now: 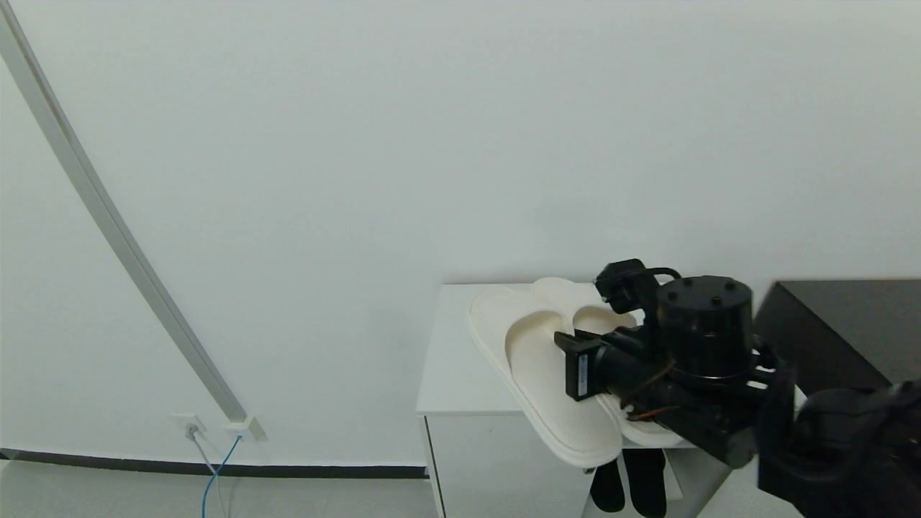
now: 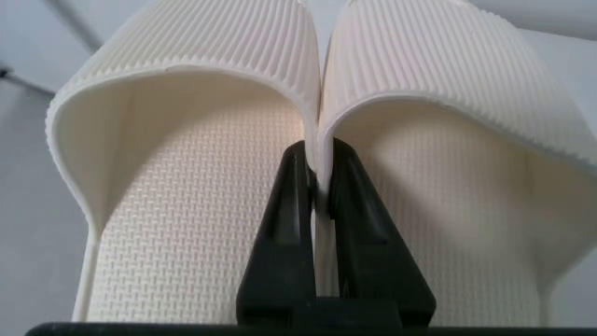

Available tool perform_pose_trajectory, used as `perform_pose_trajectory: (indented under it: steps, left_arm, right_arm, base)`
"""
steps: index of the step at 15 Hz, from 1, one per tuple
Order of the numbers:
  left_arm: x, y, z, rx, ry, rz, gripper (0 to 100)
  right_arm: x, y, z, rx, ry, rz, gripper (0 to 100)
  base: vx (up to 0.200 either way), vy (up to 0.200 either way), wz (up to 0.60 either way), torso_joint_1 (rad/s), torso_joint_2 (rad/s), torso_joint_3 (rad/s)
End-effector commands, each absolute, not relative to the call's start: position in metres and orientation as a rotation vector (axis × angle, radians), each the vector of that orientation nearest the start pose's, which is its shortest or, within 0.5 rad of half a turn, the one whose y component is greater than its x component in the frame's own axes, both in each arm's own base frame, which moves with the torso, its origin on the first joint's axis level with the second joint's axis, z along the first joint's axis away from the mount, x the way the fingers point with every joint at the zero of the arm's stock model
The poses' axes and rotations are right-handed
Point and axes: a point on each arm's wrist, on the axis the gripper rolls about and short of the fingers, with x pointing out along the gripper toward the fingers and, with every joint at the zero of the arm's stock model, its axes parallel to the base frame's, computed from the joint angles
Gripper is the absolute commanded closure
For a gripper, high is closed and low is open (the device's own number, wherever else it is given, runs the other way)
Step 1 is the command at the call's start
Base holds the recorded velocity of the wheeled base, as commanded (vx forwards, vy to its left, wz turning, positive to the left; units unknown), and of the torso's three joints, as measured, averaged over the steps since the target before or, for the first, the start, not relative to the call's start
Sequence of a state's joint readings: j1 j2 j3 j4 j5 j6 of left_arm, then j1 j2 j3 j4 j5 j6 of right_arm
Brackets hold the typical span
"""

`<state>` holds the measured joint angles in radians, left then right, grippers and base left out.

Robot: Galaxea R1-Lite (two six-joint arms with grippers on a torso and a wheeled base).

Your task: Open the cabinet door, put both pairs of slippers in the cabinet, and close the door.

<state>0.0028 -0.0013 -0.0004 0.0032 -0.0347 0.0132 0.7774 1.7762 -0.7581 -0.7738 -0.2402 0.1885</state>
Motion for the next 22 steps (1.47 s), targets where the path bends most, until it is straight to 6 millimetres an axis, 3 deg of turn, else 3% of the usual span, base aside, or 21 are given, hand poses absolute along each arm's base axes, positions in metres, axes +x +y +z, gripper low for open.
perform_pose_trajectory:
  steps: [1,6,9,11,18,22]
  left_arm:
    - [-0.023,-0.001,0.075,0.014,0.003,-0.031,100]
    - [-0.023,-0.001,0.076,0.014,0.001,-0.032,100]
    - [-0.023,-0.001,0.076,0.012,0.001,-0.031,100]
    - [-0.023,-0.001,0.076,0.014,0.001,-0.032,100]
    - [-0.023,-0.001,0.076,0.014,0.001,-0.032,100]
    - [-0.023,-0.001,0.075,0.014,0.003,-0.032,100]
  right_arm:
    - [0.193,0.189,0.189,0.11,0.197,0.628,100]
    - [0.19,0.188,0.185,0.005,0.189,0.664,100]
    - [0.178,0.181,0.174,-0.146,0.137,0.688,100]
    - [0.177,0.18,0.173,-0.144,0.122,0.688,100]
    - [0.177,0.18,0.165,-0.157,0.153,0.69,100]
    - [0.176,0.179,0.162,-0.163,0.165,0.69,100]
  base:
    - [0.0,0.0,0.0,0.0,0.0,0.0]
    - [0.0,0.0,0.0,0.0,0.0,0.0]
    - [0.0,0.0,0.0,0.0,0.0,0.0]
    - [0.0,0.0,0.0,0.0,0.0,0.0]
    - [-0.2,0.0,0.0,0.004,0.01,0.0]
    - [0.0,0.0,0.0,0.0,0.0,0.0]
